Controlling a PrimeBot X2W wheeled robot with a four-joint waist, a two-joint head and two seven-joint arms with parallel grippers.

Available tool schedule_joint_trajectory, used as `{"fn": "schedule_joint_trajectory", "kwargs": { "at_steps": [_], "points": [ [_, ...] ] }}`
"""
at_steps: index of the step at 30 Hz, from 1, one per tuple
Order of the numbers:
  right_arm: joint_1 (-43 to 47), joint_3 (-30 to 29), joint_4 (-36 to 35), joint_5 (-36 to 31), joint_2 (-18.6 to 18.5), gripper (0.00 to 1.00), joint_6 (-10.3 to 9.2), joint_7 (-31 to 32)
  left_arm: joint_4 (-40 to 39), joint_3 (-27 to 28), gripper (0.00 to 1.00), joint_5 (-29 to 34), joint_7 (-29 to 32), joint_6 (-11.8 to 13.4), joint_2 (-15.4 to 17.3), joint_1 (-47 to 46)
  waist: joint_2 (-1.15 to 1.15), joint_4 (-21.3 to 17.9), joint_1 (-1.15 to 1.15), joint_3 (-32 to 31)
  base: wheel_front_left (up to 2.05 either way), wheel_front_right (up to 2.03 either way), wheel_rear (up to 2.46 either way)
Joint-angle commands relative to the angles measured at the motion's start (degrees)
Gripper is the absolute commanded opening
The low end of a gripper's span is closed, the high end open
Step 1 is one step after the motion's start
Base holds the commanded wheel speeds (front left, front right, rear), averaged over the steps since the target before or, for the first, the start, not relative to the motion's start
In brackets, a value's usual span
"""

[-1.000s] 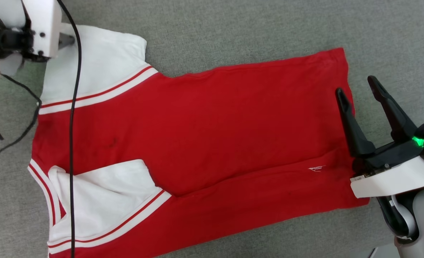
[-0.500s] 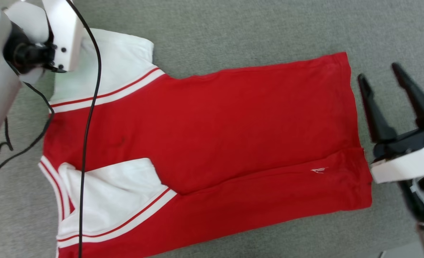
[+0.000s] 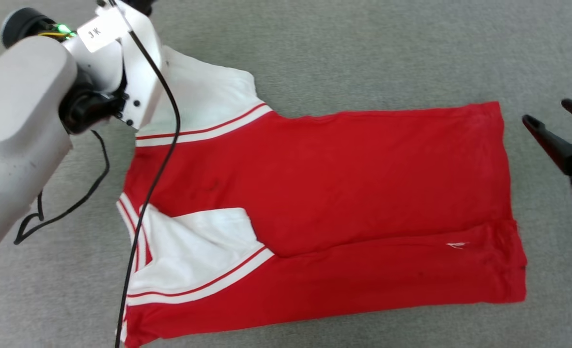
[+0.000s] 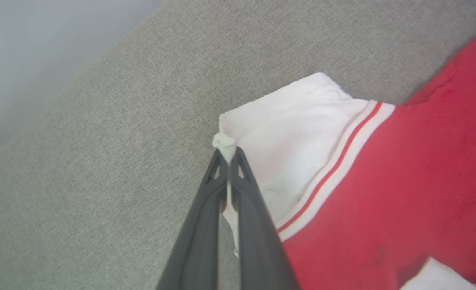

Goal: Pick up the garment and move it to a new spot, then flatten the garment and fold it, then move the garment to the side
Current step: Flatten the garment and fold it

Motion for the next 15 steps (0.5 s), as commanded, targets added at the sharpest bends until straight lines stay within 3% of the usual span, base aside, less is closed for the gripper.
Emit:
{"fn": "schedule_joint_trajectory", "kwargs": {
  "at_steps": [1,8,15],
  "points": [
    [-2.3,0.8,1.3,1.9,-0.9,1.00,-0.05,3.6,-1.0,-0.2,0.00,-0.2,-0.7,0.0,0.1,0.9,0.00,1.2,0.00,-0.4,0.00,0.00,0.00],
    [-10.7,5.9,9.4,4.9,-2.4,1.00,-0.06,17.2,-5.0,-0.8,0.00,0.6,-3.6,-0.1,-0.9,0.1,0.00,4.9,0.00,1.3,0.00,0.00,0.00],
    [-14.2,8.6,18.7,3.7,0.5,1.00,-0.05,16.4,-6.8,-0.9,0.00,1.5,-5.2,-0.1,-1.5,-1.2,0.00,7.2,0.00,3.7,0.00,0.00,0.00]
  ]
}}
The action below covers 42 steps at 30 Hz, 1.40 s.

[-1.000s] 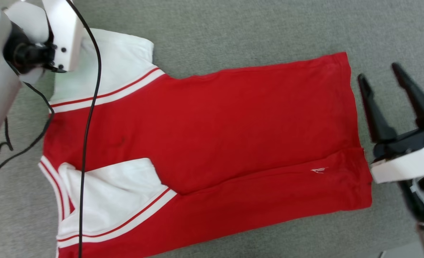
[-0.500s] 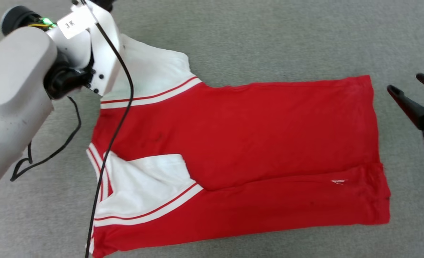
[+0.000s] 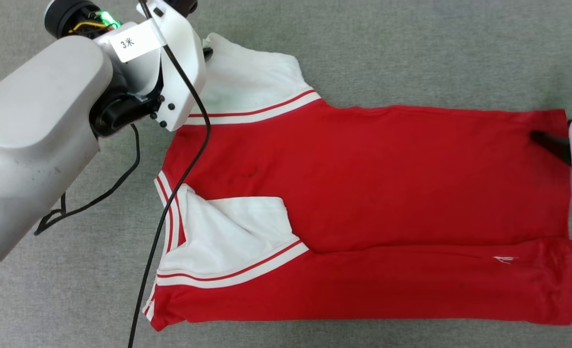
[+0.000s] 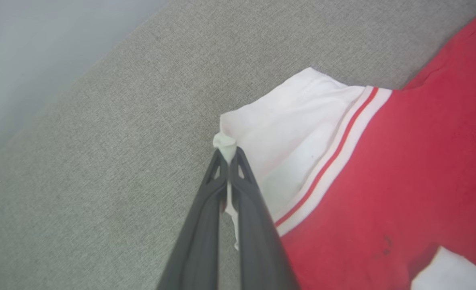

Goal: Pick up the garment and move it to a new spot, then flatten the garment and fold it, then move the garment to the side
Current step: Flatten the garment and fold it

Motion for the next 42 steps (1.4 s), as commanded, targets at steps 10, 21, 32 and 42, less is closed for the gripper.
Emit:
{"fn": "schedule_joint_trajectory", "kwargs": {
  "at_steps": [10,21,32,42],
  "points": [
    [1.4,7.7,8.2,2.3,3.4,0.64,0.05,-3.6,0.1,-0.2,0.00,0.0,-1.6,-0.1,0.4,0.2,0.00,1.0,-0.01,1.4,0.00,0.00,0.00],
    [-1.3,11.6,6.8,6.1,-1.3,0.00,-0.05,-17.1,1.0,1.3,0.00,-2.0,-6.7,0.5,1.6,4.5,0.00,-0.4,-0.01,-4.7,0.00,0.00,0.00],
    [7.5,13.4,2.3,10.9,-5.4,0.00,-0.05,-28.4,-6.3,1.8,0.00,-4.6,-13.3,4.3,6.9,16.1,0.00,0.1,-0.01,-13.2,0.00,0.00,0.00],
    [19.8,12.0,-2.6,12.9,-8.0,0.00,-0.05,-32.3,-16.6,-0.1,0.00,-7.2,-16.2,10.5,12.9,29.0,0.00,0.8,-0.01,-19.2,0.00,0.00,0.00]
  ]
}}
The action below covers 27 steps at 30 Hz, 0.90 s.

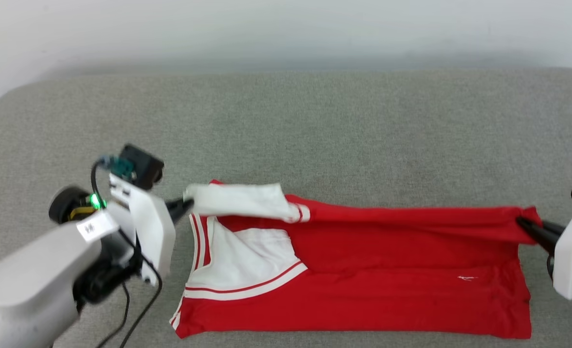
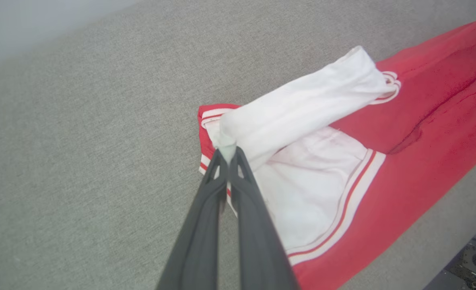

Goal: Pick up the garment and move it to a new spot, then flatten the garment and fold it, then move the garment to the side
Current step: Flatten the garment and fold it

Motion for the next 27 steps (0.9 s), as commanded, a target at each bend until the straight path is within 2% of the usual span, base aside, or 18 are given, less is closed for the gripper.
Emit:
{"fn": "schedule_joint_trajectory", "kwargs": {
  "at_steps": [1,6,12,20,21,22,23,24,27],
  "points": [
    [1.7,-0.5,-0.5,0.7,-0.3,0.00,-0.05,-0.4,-0.8,-0.4,0.00,-0.4,-0.5,0.8,0.5,1.6,0.00,0.3,0.01,-1.1,0.00,0.00,0.00],
    [7.9,-2.2,-2.7,0.8,-0.5,0.00,-0.05,-1.2,-3.5,-1.9,0.00,-2.0,-1.6,3.4,2.0,7.9,0.00,0.7,0.01,-2.5,0.00,0.00,0.00],
    [14.9,-4.5,-4.6,1.4,0.8,0.00,-0.05,-0.3,-4.6,-2.9,0.00,-3.6,-3.0,5.3,2.6,13.5,0.00,0.5,0.01,-3.0,0.00,0.00,0.00],
    [18.7,-6.3,-2.5,-0.4,4.3,0.00,-0.05,1.4,-1.8,-3.4,0.00,-4.2,-4.6,5.9,1.1,16.4,0.00,0.0,0.01,-1.3,0.00,0.00,0.00],
    [18.8,-6.4,-2.1,-0.7,4.7,0.35,-0.05,1.1,-1.4,-3.4,0.00,-4.2,-4.7,5.9,0.9,16.5,0.00,0.1,0.01,-1.1,0.00,0.00,0.00],
    [18.8,-6.6,-1.8,-0.9,5.3,0.86,-0.05,0.9,-0.9,-3.3,0.22,-4.1,-5.1,5.9,0.6,16.5,0.00,0.1,0.01,-1.1,0.00,0.00,0.00],
    [18.8,-6.9,-1.8,-0.7,5.9,1.00,-0.05,0.4,-0.6,-3.0,0.79,-4.0,-5.8,6.2,0.4,16.6,0.00,0.1,0.01,-1.2,0.00,0.00,0.00],
    [18.8,-7.2,-2.1,-0.6,6.2,1.00,-0.05,0.1,-0.5,-2.7,1.00,-3.9,-6.7,6.3,0.2,16.8,0.00,0.1,0.01,-1.3,0.00,0.00,0.00],
    [19.1,-8.1,-3.5,-0.7,5.7,1.00,-0.05,-1.1,-0.3,-1.9,1.00,-3.1,-10.1,7.7,0.3,17.6,0.00,0.0,0.01,-2.3,0.00,0.00,0.00]
  ]
}}
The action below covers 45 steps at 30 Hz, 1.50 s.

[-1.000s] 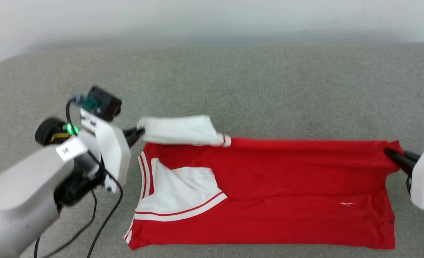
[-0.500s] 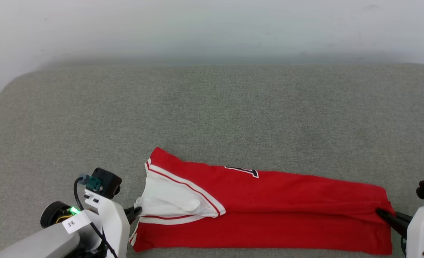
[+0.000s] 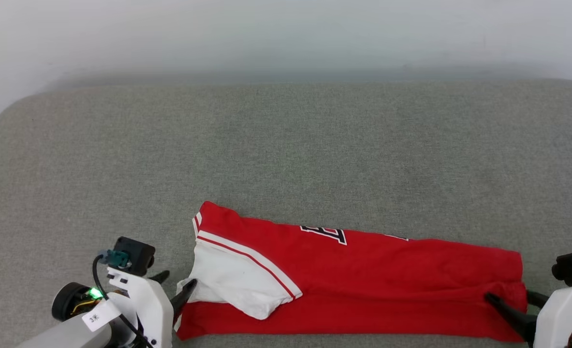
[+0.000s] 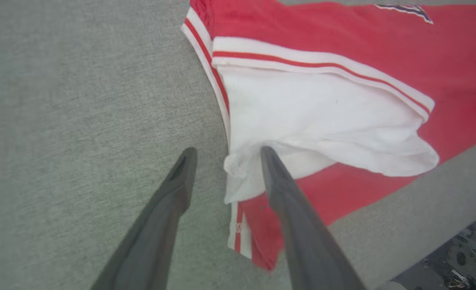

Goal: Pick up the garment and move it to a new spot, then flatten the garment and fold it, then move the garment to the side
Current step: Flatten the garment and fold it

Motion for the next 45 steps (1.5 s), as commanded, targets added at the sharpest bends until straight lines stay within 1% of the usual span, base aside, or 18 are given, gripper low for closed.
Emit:
{"fn": "schedule_joint_trajectory", "kwargs": {
  "at_steps": [1,5,8,9,10,13,16,18,19,21,23,25,32,39,45],
  "points": [
    [0.7,-0.4,-0.9,-0.3,-0.8,1.00,-0.05,-0.4,0.2,0.7,1.00,0.5,-1.9,1.1,0.1,1.2,0.00,-0.2,0.00,-0.7,0.00,0.00,0.00],
    [1.3,-2.7,-4.4,1.6,-2.4,1.00,-0.05,-0.7,-0.5,2.9,1.00,1.4,-8.4,4.3,-0.4,2.7,0.00,-0.3,0.00,-2.2,0.00,0.00,0.00],
    [1.5,-4.6,-6.7,2.5,-4.4,1.00,-0.05,0.3,-0.5,4.6,1.00,3.0,-13.6,7.9,-0.7,3.5,0.00,-0.5,0.00,-2.8,0.00,0.00,0.00],
    [1.5,-4.6,-6.7,2.5,-4.4,1.00,-0.05,0.3,-0.5,4.6,1.00,3.0,-13.6,7.9,-0.7,3.5,0.00,-0.5,0.00,-2.8,0.00,0.00,0.00],
    [1.7,-5.7,-7.5,3.4,-5.9,1.00,-0.05,1.7,-0.8,5.8,1.00,3.9,-16.0,10.0,-1.1,4.5,0.00,-0.4,0.00,-3.1,0.00,0.00,0.00],
    [1.5,-7.8,-7.4,6.2,-7.0,1.00,-0.05,4.0,-1.0,8.5,1.00,5.6,-17.8,13.1,-2.1,5.7,0.00,-0.3,0.00,-3.3,0.00,0.00,0.00],
    [1.4,-9.6,-5.9,9.7,-7.6,1.00,-0.05,7.6,-1.4,12.2,1.00,8.8,-18.3,15.3,-3.9,7.3,0.00,0.2,0.00,-3.1,0.00,0.00,0.00],
    [1.4,-10.3,-4.7,11.1,-8.0,1.00,-0.05,10.1,-2.4,16.6,1.00,12.1,-18.4,16.3,-5.8,8.9,0.00,0.8,0.00,-2.8,0.00,0.00,0.00],
    [1.4,-10.3,-4.7,11.1,-8.0,1.00,-0.05,10.1,-2.4,16.6,1.00,12.1,-18.4,16.3,-5.8,8.9,0.00,0.8,0.00,-2.8,0.00,0.00,0.00],
    [1.4,-10.6,-3.3,12.3,-8.0,1.00,-0.05,12.5,-2.8,20.2,1.00,16.0,-18.3,16.8,-7.4,11.2,0.00,1.4,0.00,-2.4,0.00,0.00,0.00],
    [1.1,-10.8,-1.8,13.1,-7.5,1.00,-0.04,14.7,-3.5,24.1,1.00,19.4,-18.3,16.8,-9.4,12.9,0.00,2.0,0.00,-2.0,0.00,0.00,0.00],
    [0.5,-10.8,-0.3,13.6,-6.6,1.00,-0.05,16.1,-3.9,27.8,1.00,22.6,-18.3,16.3,-11.1,15.0,0.00,2.6,0.00,-1.6,0.00,0.00,0.00],
    [-1.2,-9.9,3.8,13.9,-2.0,1.00,-0.04,17.3,-5.3,38.3,1.00,32.9,-18.3,14.5,-16.9,20.5,0.00,4.4,0.00,0.1,0.00,0.00,0.00],
    [-1.5,-7.1,6.5,14.3,2.4,1.00,-0.04,16.7,-5.8,45.9,1.00,41.5,-18.3,11.0,-22.6,24.6,0.00,5.7,0.00,1.1,0.00,0.00,0.00],
    [-2.4,-2.9,5.2,14.6,5.0,1.00,-0.02,15.0,-5.9,51.0,1.00,47.6,-18.3,7.2,-27.9,27.3,0.00,6.0,0.00,1.5,0.00,0.00,0.00]
  ]
}}
